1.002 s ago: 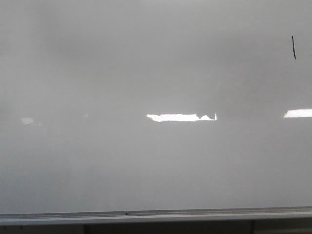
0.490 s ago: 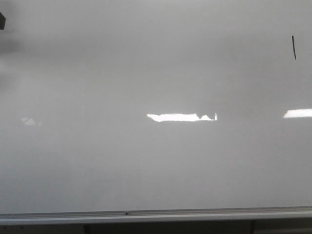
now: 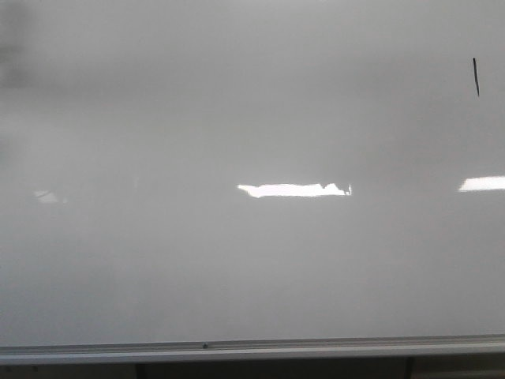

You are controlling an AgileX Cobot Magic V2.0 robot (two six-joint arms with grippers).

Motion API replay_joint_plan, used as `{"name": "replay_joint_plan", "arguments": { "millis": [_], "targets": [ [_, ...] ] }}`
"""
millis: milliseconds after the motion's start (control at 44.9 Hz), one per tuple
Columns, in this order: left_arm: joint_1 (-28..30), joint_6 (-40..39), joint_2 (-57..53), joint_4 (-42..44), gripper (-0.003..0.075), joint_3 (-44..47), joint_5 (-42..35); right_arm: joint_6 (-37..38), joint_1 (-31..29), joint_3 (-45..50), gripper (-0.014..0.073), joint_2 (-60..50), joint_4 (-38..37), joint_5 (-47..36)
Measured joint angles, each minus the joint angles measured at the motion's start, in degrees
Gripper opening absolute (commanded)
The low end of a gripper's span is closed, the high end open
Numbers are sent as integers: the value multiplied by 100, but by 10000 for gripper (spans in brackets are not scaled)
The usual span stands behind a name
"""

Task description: Write number 1 on whiteboard

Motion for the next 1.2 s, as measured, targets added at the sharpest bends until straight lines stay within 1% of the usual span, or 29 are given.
{"name": "replay_joint_plan", "arguments": {
  "millis": [134,223,289,356,490,757,891,1069,1135,1202],
  "targets": [
    [0,0,-674,80,442,0,535,1157,0,0,497,-55,-587,60],
    [0,0,-1190,131,442,13,886,1763,0,37,497,-172,-1016,73],
    [0,0,-1571,140,442,117,1086,2099,-12,111,497,-305,-1315,73],
    [0,0,-2021,140,442,284,1276,2328,-12,235,497,-499,-1455,73],
    [0,0,-3009,118,442,728,1605,2467,-12,524,497,-988,-1505,39],
    [0,11,-4765,-43,442,1668,1953,2512,-12,994,497,-1917,-1540,-82],
    [0,86,-5373,-65,442,2037,2269,2512,-12,1161,497,-2254,-1540,-82],
    [0,286,-5797,-78,438,2330,2476,2531,-12,1233,496,-2386,-1540,-82],
    [0,300,-5819,-78,402,2373,2476,2531,-12,1233,475,-2386,-1540,-82],
    [0,300,-5819,-78,337,2390,2476,2531,-12,1233,414,-2386,-1540,-82]
  ]
}}
